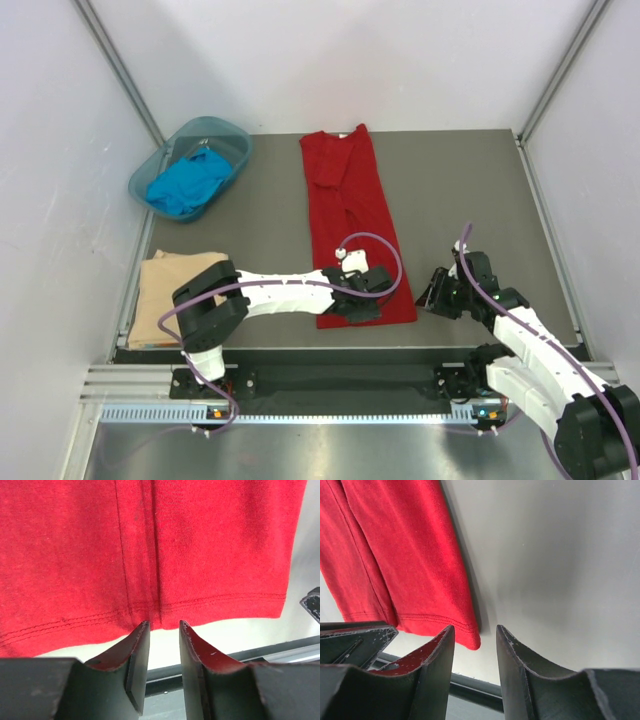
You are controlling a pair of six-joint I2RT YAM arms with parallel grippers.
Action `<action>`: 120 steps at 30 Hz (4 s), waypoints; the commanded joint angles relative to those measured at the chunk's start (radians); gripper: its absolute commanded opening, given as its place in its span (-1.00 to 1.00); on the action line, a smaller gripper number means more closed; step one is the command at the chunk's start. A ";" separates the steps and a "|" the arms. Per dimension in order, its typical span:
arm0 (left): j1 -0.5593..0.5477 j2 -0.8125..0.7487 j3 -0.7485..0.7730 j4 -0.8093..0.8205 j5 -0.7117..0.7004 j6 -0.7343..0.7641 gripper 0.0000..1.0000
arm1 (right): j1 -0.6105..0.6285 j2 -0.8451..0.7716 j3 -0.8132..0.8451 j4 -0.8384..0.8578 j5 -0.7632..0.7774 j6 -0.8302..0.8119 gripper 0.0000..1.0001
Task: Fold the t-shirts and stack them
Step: Fold the tshirt
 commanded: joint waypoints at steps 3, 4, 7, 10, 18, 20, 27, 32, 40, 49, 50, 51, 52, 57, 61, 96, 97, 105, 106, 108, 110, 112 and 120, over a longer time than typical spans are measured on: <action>0.005 0.043 0.050 -0.004 -0.012 0.007 -0.29 | 0.014 -0.013 0.018 0.021 -0.001 -0.016 -0.21; 0.007 0.044 0.050 0.000 -0.015 0.010 -0.29 | 0.014 -0.012 0.018 0.021 -0.001 -0.016 -0.21; 0.011 0.053 0.056 0.002 -0.026 0.013 -0.33 | 0.014 -0.010 0.018 0.024 -0.001 -0.019 -0.20; 0.011 0.061 0.065 -0.007 -0.026 0.015 -0.43 | 0.014 -0.010 0.021 0.026 0.001 -0.023 -0.20; 0.013 0.102 0.084 -0.036 -0.012 0.009 -0.52 | 0.014 -0.015 0.011 0.030 0.004 -0.026 -0.20; 0.013 0.112 0.091 -0.053 -0.014 0.006 -0.53 | 0.014 -0.016 0.008 0.029 0.006 -0.026 -0.20; 0.011 0.115 0.094 -0.069 -0.014 0.000 -0.98 | 0.014 -0.018 0.008 0.030 0.003 -0.026 -0.20; 0.011 0.083 0.110 -0.081 -0.032 0.004 -1.00 | 0.016 -0.022 0.008 0.029 0.001 -0.024 -0.20; 0.005 0.056 0.113 -0.109 -0.038 -0.003 -1.00 | 0.016 -0.018 0.001 0.037 -0.001 -0.020 -0.20; -0.004 0.038 0.079 -0.121 -0.058 -0.022 -1.00 | 0.014 -0.002 -0.006 0.058 -0.020 -0.019 -0.20; -0.006 0.044 0.078 -0.121 -0.057 -0.025 -1.00 | 0.014 0.001 -0.008 0.064 -0.027 -0.019 -0.20; -0.006 0.047 0.073 -0.118 -0.048 -0.026 -1.00 | 0.014 0.008 -0.012 0.082 -0.036 -0.019 -0.20; -0.006 0.050 0.065 -0.118 -0.046 -0.031 -1.00 | 0.014 0.016 -0.018 0.095 -0.065 -0.019 -0.21; -0.009 0.047 0.052 -0.107 -0.044 -0.033 -1.00 | 0.016 0.079 -0.031 0.130 -0.096 -0.023 -0.21; -0.009 0.053 0.044 -0.104 -0.038 -0.033 -1.00 | 0.017 0.073 -0.052 0.150 -0.119 -0.007 -0.21; -0.004 -0.016 0.137 -0.184 0.035 0.081 -0.29 | 0.028 0.007 -0.072 0.076 -0.076 0.027 -0.53; 0.000 -0.035 0.139 -0.184 0.038 0.101 -0.28 | 0.028 0.010 -0.074 0.076 -0.079 0.027 -0.53; 0.100 -0.239 -0.054 -0.167 0.055 0.170 -0.15 | 0.028 0.007 -0.110 0.096 -0.111 0.017 -1.00; 0.138 -0.299 -0.097 -0.152 0.081 0.174 -0.15 | 0.028 -0.002 -0.114 0.098 -0.123 0.020 -1.00; 0.178 -0.364 -0.212 -0.144 0.104 0.176 -0.15 | 0.028 -0.031 -0.121 0.096 -0.131 0.036 -1.00; 0.215 -0.456 -0.289 -0.156 0.100 0.187 -0.14 | 0.030 -0.050 -0.124 0.086 -0.126 0.049 -1.00; 0.229 -0.534 -0.326 -0.156 0.088 0.181 -0.08 | 0.033 -0.061 -0.127 0.080 -0.123 0.057 -1.00; 0.244 -0.563 -0.504 0.043 0.172 0.152 0.00 | 0.039 -0.071 -0.143 0.077 -0.114 0.085 -1.00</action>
